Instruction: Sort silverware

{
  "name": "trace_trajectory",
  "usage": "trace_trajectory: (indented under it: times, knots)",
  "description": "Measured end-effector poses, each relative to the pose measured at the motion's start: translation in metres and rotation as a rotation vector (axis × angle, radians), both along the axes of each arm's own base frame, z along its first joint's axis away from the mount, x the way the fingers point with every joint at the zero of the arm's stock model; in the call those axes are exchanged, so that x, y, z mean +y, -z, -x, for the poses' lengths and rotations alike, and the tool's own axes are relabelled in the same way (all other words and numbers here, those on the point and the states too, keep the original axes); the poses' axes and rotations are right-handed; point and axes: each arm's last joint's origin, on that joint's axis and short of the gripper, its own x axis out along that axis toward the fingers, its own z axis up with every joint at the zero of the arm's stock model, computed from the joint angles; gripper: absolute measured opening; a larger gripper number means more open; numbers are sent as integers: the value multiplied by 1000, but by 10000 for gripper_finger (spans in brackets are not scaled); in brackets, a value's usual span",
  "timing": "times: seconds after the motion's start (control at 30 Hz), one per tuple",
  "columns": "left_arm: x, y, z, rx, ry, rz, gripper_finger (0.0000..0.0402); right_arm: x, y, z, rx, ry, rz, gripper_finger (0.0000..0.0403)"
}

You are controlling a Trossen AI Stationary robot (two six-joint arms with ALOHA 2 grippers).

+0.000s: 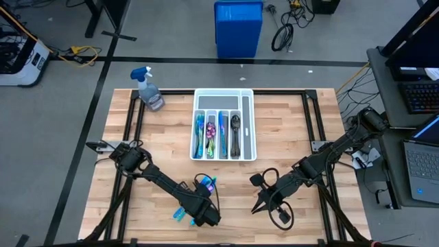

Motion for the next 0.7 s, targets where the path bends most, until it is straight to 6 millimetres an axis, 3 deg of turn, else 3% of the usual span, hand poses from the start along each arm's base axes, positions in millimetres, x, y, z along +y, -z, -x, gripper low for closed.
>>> trace_trajectory:
  times: [0.23, 0.7]
  knots:
    - [2, 9, 1, -2, 28, 33, 132, 0, 0, 0, 2, 2, -3, 0]
    - [2, 4, 2, 17, 20, -8, 32, 0, -1, 0, -3, 2, -7, 0]
